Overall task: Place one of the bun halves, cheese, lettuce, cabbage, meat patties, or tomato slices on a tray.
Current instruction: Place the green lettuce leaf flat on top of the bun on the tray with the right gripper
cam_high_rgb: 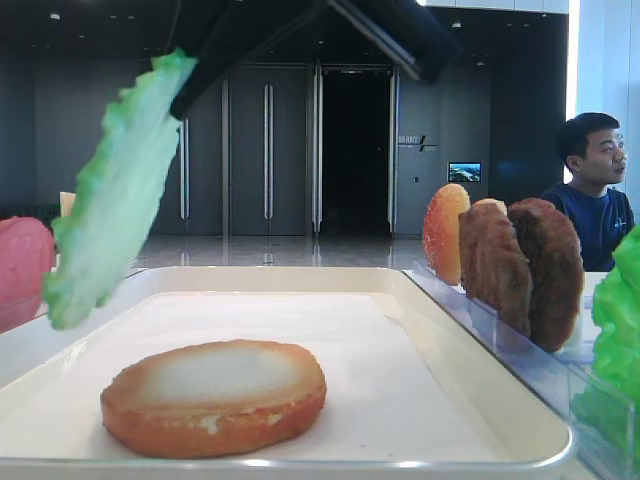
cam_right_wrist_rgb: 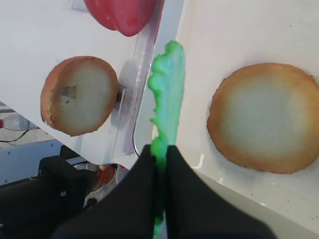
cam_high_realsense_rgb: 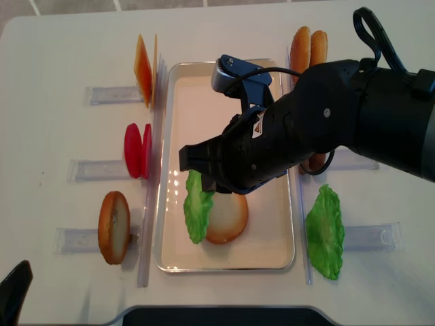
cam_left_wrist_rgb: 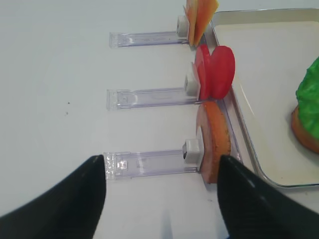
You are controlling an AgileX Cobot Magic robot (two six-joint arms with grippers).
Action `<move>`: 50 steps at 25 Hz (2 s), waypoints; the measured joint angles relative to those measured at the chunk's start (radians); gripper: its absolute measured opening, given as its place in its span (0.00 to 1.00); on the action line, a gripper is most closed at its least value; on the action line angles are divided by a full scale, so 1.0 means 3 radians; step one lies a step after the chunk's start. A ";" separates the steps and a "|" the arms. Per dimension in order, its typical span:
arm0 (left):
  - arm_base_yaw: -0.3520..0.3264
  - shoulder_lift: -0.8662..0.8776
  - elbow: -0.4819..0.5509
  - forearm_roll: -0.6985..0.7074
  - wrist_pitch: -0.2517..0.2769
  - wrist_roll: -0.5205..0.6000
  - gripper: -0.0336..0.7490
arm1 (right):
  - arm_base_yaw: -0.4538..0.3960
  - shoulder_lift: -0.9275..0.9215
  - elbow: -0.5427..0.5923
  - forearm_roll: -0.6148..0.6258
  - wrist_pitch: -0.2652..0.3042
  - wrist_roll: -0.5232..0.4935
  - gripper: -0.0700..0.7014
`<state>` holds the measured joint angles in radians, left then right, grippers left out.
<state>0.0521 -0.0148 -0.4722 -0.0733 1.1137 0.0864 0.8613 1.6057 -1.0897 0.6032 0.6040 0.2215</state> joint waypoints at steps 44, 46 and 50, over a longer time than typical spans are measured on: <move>0.0000 0.0000 0.0000 0.0000 0.0000 0.0000 0.73 | -0.0208 0.0386 0.0000 0.0035 0.0139 -0.0135 0.13; 0.0000 0.0000 0.0000 0.0000 0.0000 0.0000 0.73 | -0.0208 0.0386 0.0000 0.0035 0.0142 -0.0135 0.13; 0.0000 0.0000 0.0000 0.0000 0.0000 0.0000 0.73 | -0.0208 0.0386 0.0000 0.0035 0.0145 -0.0135 0.13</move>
<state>0.0521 -0.0148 -0.4722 -0.0733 1.1137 0.0864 0.7988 1.7215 -1.0897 0.6138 0.6475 0.1809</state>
